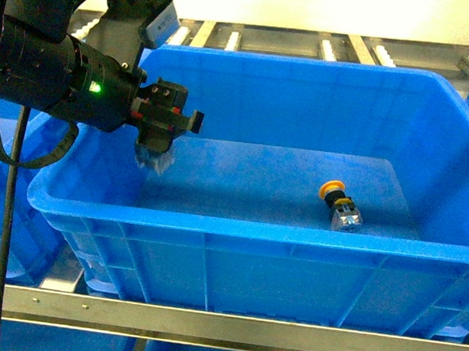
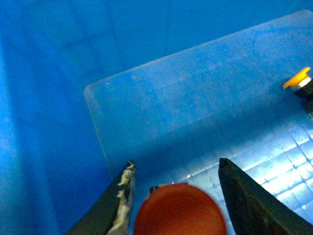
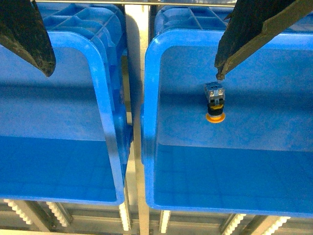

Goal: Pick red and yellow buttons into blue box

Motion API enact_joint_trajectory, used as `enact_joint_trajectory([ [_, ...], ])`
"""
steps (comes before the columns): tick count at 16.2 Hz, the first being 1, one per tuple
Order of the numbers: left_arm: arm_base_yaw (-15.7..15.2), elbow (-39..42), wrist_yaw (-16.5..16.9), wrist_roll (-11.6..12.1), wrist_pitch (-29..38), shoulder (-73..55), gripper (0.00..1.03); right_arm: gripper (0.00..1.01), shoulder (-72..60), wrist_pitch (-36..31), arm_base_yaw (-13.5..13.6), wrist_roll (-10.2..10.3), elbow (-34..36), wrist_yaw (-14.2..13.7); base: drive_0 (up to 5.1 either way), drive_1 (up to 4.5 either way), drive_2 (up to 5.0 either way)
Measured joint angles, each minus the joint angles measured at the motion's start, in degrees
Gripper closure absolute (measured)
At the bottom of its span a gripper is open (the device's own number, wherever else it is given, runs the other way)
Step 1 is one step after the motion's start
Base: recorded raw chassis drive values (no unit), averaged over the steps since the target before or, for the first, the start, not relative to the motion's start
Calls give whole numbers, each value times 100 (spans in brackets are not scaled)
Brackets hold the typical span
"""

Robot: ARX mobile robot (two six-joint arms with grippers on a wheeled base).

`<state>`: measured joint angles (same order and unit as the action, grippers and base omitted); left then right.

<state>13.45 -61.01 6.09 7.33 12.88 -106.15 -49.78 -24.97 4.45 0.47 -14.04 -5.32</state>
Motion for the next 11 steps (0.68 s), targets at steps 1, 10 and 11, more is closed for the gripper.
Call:
enact_joint_trajectory([
  [1, 0, -7, 2, -7, 7, 0, 43, 3, 0, -2, 0, 0, 0, 0, 0, 0, 0],
  [10, -138, 1296, -1119, -901, 1180, 2267, 5, 3, 0, 0, 0, 0, 0, 0, 0, 0, 0],
  [11, -192, 1888, -1429, -962, 1200, 2730, 5, 3, 0, 2, 0, -2, 0, 0, 0, 0, 0],
])
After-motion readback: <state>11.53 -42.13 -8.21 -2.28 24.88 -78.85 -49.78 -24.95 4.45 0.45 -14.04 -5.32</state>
